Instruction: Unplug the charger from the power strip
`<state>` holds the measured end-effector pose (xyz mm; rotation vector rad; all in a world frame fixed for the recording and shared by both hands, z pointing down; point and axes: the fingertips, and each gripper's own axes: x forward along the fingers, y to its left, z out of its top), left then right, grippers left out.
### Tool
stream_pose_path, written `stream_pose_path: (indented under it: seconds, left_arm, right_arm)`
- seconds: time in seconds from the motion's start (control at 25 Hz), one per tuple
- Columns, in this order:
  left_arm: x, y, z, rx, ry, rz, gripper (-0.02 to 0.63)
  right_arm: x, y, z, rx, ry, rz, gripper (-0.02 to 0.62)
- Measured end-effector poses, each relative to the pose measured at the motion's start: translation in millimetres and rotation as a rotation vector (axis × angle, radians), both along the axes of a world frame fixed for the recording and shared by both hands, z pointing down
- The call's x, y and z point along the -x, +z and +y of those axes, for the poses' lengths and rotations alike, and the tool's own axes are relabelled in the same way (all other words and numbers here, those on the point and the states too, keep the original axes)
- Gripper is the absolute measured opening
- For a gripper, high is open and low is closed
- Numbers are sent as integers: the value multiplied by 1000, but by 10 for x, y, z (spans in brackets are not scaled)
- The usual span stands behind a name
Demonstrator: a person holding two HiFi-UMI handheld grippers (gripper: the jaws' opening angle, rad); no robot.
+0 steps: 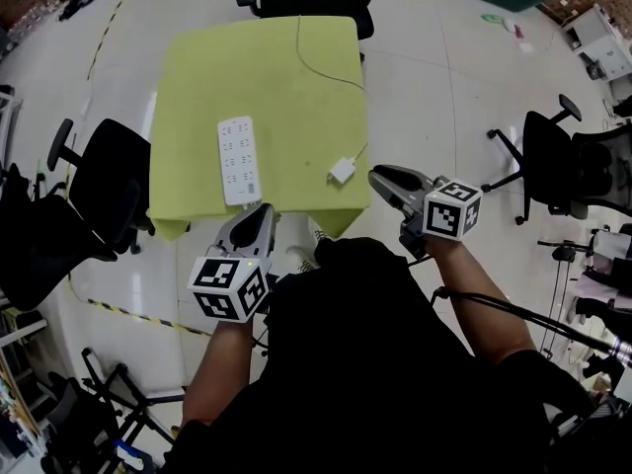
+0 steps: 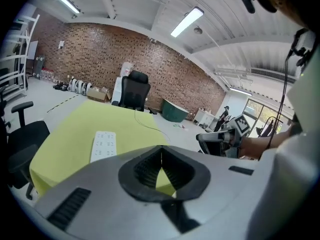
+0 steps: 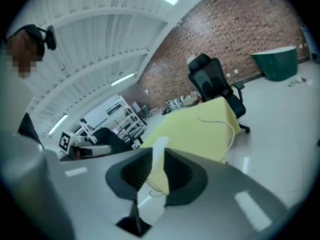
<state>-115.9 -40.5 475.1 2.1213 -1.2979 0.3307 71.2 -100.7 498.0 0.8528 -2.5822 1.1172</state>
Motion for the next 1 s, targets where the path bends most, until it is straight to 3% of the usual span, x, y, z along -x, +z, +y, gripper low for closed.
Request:
stream_pose_path:
  seconds: [0.12, 0.2, 0.36, 0.48, 0.64, 0.76, 1.0]
  left_arm:
    - [-56, 24, 11, -12, -28, 26, 8]
    - [-120, -30, 100, -24, -45, 44, 8]
    - [-224, -111, 223, -42, -71, 6, 8]
    - [-276, -94, 276, -36, -158, -21, 8]
    - [-505, -133, 286, -54, -309, -52, 8]
    - [-883, -128, 286, -59, -420, -53, 8]
    - [-1875, -176, 297, -100, -559, -50, 8]
  right_arm:
    - [172, -277, 199, -76, -62, -17, 3]
    - [289, -337, 354, -97, -127, 9, 2]
    - [421, -359, 439, -92, -231, 26, 2]
    - [369, -459, 366, -130, -301, -5, 2]
    - [137, -575, 368, -217, -489, -13, 2]
    - [-147, -611, 424, -297, -638, 23, 2]
    - [-962, -633, 332, -357, -727, 2, 2]
